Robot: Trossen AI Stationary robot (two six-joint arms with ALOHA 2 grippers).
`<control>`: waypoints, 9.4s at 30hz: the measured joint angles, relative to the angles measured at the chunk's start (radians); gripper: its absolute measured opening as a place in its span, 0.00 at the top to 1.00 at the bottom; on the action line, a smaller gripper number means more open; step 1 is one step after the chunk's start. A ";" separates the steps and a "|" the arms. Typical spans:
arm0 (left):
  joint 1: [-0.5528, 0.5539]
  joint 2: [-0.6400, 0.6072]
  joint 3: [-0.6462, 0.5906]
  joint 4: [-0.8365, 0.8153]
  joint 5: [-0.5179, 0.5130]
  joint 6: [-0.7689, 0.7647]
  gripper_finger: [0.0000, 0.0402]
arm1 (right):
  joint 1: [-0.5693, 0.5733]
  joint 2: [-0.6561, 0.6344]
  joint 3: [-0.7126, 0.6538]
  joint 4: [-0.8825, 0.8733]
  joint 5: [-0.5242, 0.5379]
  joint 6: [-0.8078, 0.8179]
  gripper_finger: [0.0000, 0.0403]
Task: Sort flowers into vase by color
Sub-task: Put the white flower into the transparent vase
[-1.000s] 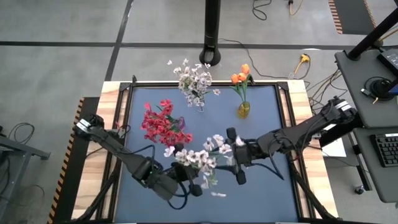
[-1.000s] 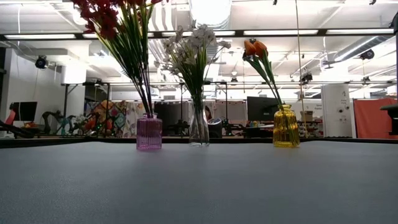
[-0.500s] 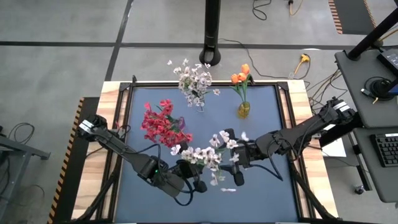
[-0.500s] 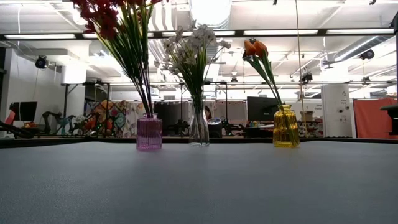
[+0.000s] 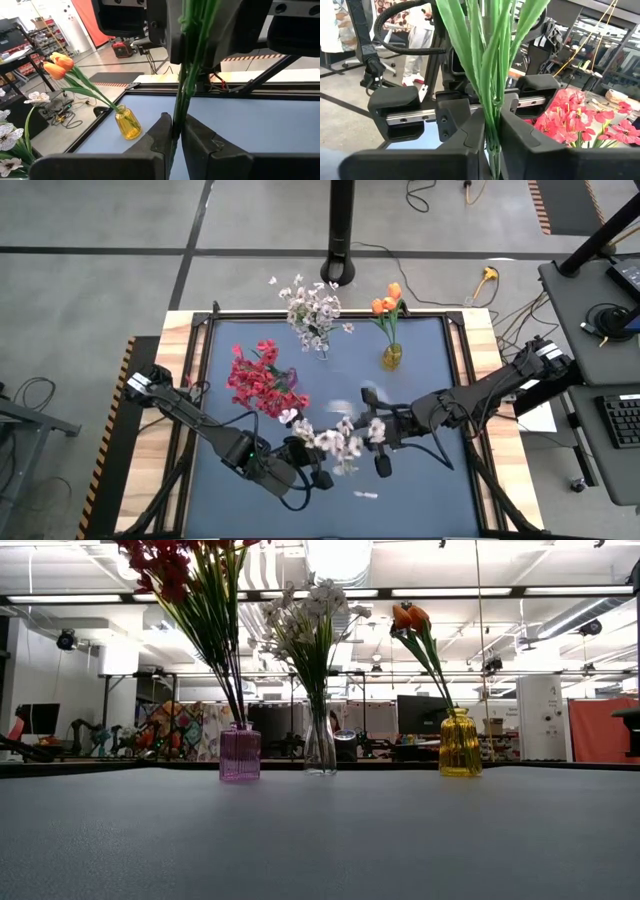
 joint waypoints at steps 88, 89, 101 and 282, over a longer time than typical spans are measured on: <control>-0.228 -0.580 -0.013 -1.250 -0.472 -0.528 0.63 | -0.646 0.130 -0.336 0.703 0.022 -0.025 0.92; -0.228 -0.580 -0.013 -1.250 -0.471 -0.528 0.63 | -0.648 0.132 -0.336 0.706 0.022 -0.025 0.92; -0.228 -0.580 -0.013 -1.250 -0.470 -0.528 0.63 | -0.658 0.178 -0.336 0.719 0.023 -0.022 0.92; -0.228 -0.578 -0.013 -1.233 -0.469 -0.558 0.63 | -0.720 0.261 -0.113 0.289 0.050 0.095 0.92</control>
